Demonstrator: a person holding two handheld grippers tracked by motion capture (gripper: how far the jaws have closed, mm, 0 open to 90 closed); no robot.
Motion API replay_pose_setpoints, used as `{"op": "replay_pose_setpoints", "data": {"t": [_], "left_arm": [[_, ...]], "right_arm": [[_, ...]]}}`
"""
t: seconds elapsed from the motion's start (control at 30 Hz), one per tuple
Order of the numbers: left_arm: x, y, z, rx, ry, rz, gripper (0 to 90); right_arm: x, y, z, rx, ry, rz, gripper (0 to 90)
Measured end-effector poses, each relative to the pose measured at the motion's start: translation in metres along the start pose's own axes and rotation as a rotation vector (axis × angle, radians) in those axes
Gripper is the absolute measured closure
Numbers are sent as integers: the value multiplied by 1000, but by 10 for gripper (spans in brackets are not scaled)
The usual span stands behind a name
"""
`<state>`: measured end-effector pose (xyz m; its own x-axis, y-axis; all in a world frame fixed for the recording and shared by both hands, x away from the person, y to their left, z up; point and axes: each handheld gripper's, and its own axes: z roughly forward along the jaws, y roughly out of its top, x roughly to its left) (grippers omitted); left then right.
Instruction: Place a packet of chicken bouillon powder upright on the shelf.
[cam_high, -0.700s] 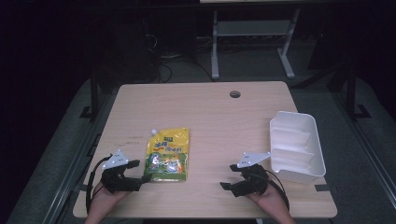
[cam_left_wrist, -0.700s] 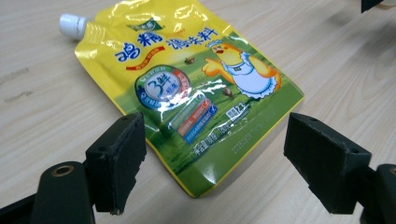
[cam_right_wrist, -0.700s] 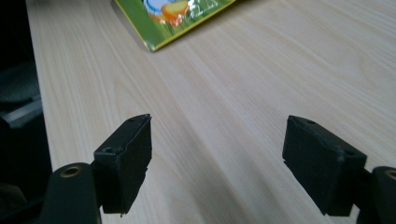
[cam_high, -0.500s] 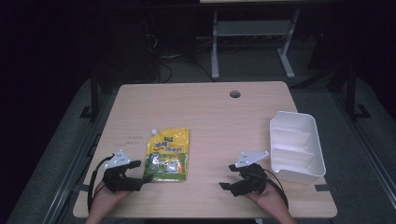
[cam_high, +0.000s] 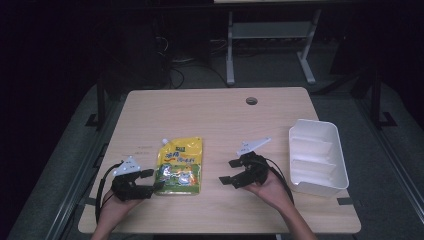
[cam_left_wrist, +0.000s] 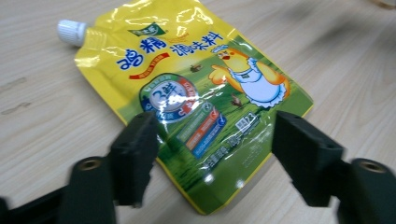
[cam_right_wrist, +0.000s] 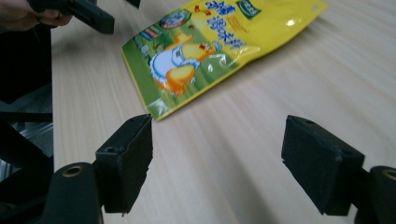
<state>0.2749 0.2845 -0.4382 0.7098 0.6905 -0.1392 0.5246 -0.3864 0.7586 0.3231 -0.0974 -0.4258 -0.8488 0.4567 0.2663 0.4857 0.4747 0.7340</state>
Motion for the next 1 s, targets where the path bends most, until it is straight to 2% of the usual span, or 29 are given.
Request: {"op": "replay_pose_setpoints", "data": {"t": [0.27, 0.33, 0.47, 0.53, 0.57, 0.6, 0.7, 0.83, 0.87, 1.0], "left_arm": [[1, 6, 7, 37, -9, 12, 464], [4, 11, 9, 60, -19, 4, 487], [7, 22, 11, 75, -9, 20, 542], [7, 24, 10, 72, -8, 22, 580], [8, 27, 10, 73, 1, 21, 598], [8, 28, 11, 78, -2, 14, 599], [10, 26, 12, 79, -15, 15, 619], [13, 22, 13, 87, -7, 11, 666], [13, 22, 13, 89, -7, 11, 713], [14, 20, 12, 68, -40, 2, 792]], "right_arm": [[-14, 37, 15, 32, 35, -12, 243], [-17, 46, 19, 39, 62, -4, 230], [-23, 67, 27, 64, 75, -8, 229], [-24, 73, 29, 68, 74, -15, 229], [-25, 84, 32, 79, 76, -24, 229], [-26, 87, 33, 80, 74, -31, 229], [-28, 99, 37, 89, 68, -48, 237], [-31, 108, 43, 98, 58, -53, 238], [-34, 114, 48, 110, 42, -57, 238], [-42, 121, 59, 143, 20, -64, 238]]}}
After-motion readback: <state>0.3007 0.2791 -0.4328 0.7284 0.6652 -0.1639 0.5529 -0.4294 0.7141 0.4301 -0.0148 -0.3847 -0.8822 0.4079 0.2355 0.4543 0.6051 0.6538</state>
